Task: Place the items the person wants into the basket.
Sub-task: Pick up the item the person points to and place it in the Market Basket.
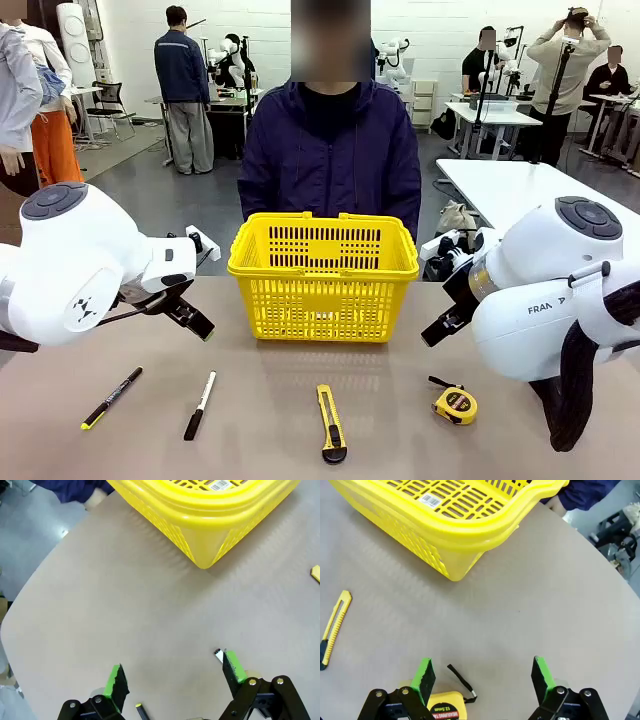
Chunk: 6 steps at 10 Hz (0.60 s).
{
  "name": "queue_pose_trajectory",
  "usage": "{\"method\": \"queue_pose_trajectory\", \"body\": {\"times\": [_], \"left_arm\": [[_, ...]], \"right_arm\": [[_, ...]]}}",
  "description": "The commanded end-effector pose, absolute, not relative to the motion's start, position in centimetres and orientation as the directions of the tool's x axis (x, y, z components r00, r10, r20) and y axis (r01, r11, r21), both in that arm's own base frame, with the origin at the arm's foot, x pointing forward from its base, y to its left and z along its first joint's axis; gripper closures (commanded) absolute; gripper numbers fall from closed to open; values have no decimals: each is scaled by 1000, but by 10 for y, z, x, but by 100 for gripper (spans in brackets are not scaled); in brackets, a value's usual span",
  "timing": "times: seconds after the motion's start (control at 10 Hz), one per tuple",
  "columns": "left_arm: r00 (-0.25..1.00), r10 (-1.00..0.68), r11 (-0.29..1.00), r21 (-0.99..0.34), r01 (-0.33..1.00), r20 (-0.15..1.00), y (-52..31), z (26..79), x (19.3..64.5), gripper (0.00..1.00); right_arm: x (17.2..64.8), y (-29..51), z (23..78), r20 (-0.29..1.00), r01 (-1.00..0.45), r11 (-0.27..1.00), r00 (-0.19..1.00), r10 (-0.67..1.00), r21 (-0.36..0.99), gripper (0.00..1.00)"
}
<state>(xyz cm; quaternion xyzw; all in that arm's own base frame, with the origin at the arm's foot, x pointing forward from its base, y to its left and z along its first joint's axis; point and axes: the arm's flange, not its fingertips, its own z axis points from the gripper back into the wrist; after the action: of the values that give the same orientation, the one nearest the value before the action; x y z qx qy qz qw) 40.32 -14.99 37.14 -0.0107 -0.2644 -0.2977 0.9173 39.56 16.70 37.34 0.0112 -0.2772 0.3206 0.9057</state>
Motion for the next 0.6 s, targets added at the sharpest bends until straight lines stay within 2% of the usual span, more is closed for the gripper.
{"method": "queue_pose_trajectory", "body": {"times": [0.0,0.5], "left_arm": [[683,-541,822,138,552,492,-150,371,403,0],[683,-541,822,138,552,492,-150,371,403,0]], "right_arm": [[396,167,373,509,-587,794,641,575,-157,0],[396,167,373,509,-587,794,641,575,-157,0]]}}
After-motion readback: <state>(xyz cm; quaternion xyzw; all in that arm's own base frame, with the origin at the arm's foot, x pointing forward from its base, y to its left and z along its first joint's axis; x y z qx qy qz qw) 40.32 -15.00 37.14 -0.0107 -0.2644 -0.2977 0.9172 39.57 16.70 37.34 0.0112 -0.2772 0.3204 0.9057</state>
